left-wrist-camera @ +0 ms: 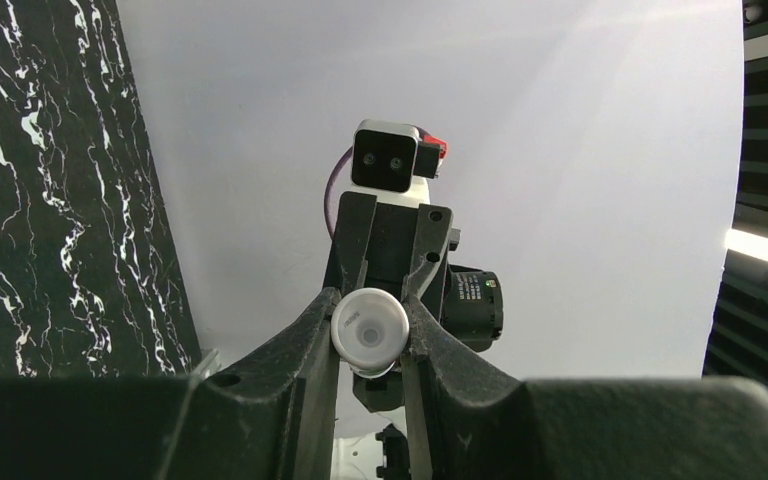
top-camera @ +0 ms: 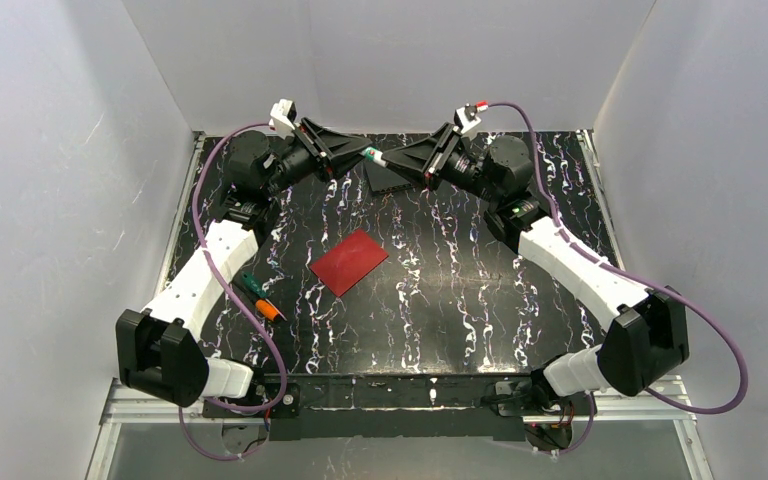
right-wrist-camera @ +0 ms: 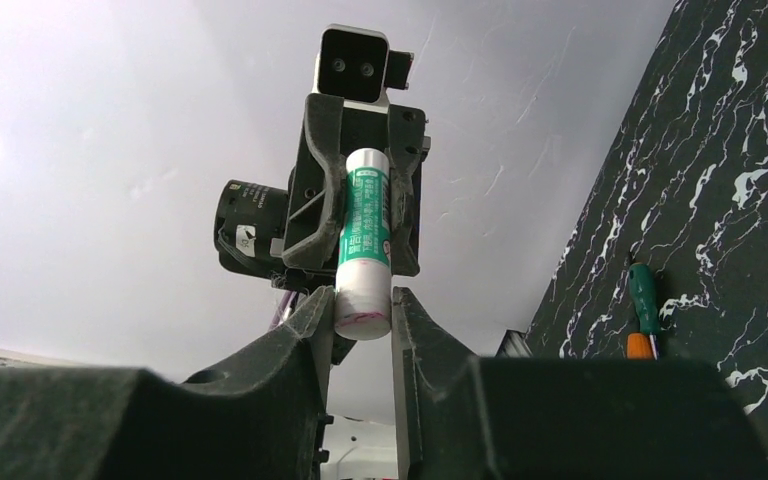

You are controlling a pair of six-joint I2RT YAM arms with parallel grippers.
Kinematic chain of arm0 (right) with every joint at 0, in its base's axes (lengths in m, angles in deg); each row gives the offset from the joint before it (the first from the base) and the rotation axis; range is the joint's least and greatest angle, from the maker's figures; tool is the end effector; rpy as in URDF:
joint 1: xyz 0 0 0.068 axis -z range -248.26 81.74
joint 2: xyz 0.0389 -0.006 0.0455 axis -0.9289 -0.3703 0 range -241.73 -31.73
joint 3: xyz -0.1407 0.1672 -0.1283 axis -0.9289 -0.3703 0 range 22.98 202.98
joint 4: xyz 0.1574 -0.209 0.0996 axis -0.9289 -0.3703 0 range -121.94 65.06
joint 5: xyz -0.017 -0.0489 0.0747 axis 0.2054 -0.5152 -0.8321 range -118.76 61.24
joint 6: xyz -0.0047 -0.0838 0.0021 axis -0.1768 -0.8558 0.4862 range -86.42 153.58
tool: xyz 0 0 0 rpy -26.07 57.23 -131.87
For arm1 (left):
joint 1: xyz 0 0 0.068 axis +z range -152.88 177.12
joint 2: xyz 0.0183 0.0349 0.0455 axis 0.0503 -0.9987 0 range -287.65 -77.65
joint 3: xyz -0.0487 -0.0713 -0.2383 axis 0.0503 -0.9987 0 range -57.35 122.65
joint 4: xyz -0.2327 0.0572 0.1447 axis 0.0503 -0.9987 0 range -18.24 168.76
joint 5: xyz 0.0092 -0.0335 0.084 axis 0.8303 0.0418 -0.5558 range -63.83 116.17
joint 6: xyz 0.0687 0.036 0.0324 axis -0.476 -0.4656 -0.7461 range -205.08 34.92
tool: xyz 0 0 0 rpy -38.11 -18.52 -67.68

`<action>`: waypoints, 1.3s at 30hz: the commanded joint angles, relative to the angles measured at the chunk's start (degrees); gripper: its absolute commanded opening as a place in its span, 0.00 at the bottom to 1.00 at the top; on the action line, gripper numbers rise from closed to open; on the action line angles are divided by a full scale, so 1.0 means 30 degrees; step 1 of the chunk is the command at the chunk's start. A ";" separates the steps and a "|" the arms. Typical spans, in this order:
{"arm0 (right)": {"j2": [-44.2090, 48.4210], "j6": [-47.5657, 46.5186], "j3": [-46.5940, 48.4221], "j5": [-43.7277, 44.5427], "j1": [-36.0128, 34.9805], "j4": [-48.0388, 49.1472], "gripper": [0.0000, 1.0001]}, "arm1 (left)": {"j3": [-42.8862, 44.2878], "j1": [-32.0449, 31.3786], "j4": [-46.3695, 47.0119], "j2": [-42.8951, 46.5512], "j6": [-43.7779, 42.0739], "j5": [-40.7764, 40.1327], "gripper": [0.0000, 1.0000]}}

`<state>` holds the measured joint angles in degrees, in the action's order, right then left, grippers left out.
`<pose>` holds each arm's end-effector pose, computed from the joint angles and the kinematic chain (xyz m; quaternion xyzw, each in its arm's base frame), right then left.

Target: Place the letter into the envelope and seal it

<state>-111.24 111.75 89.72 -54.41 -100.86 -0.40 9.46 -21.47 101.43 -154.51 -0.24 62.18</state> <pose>0.3066 0.2339 0.3820 0.0795 0.6339 0.7021 0.3145 0.3332 -0.1576 0.3931 -0.1229 0.6297 -0.7024 0.3083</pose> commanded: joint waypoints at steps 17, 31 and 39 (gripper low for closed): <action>-0.0203 0.1144 0.0138 -0.0927 0.0027 0.2396 0.25 | -0.0012 0.0114 0.0700 0.0230 -0.0310 0.0628 0.00; -0.2638 0.2844 -0.0761 0.0949 -0.0354 0.8806 0.01 | -0.1778 -0.0786 0.1963 0.1022 0.3482 0.0831 0.00; -0.4593 0.2688 0.1201 0.1798 -0.0743 0.8122 0.01 | -0.2948 -0.1237 0.2340 0.1545 0.4258 0.1002 0.00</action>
<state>-122.10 120.89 87.21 -55.07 -101.08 19.36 1.13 -21.34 107.34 -153.72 8.90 54.29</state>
